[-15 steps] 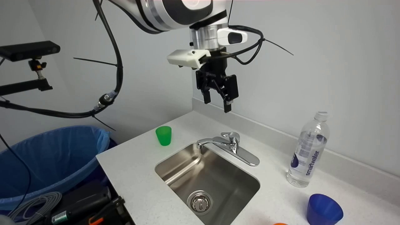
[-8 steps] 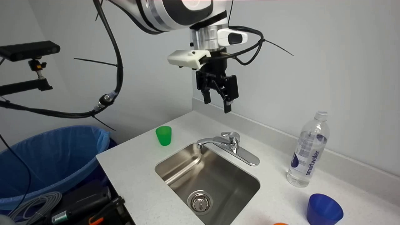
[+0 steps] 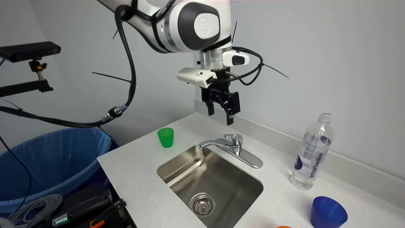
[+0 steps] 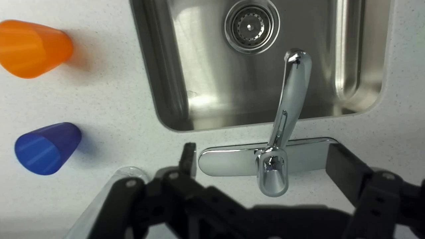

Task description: Pull the faucet handle up

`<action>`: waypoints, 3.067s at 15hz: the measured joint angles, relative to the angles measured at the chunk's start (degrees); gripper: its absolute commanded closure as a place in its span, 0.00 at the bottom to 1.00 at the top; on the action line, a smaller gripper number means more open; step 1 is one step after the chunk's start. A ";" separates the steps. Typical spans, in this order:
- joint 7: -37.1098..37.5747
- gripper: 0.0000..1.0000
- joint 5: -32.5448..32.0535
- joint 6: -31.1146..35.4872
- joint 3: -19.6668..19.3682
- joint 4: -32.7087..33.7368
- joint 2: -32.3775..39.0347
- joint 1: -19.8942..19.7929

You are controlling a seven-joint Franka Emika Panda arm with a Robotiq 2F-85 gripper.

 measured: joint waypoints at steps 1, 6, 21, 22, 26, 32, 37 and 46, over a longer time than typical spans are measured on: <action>0.36 0.00 0.00 1.67 0.14 0.64 1.92 0.45; 1.77 0.00 0.00 7.94 0.35 6.28 12.17 2.72; 2.04 0.00 0.15 8.63 -0.91 18.65 26.75 3.94; 2.04 0.00 0.15 7.94 -1.07 18.95 26.72 3.94; 2.04 0.00 0.15 4.28 -2.18 20.41 26.69 3.93; -0.16 0.00 1.09 2.15 -2.68 21.01 26.71 3.51; -3.43 0.00 3.65 2.11 -1.58 20.82 26.94 3.52; -2.09 0.28 3.55 -1.17 -1.38 20.56 27.66 5.54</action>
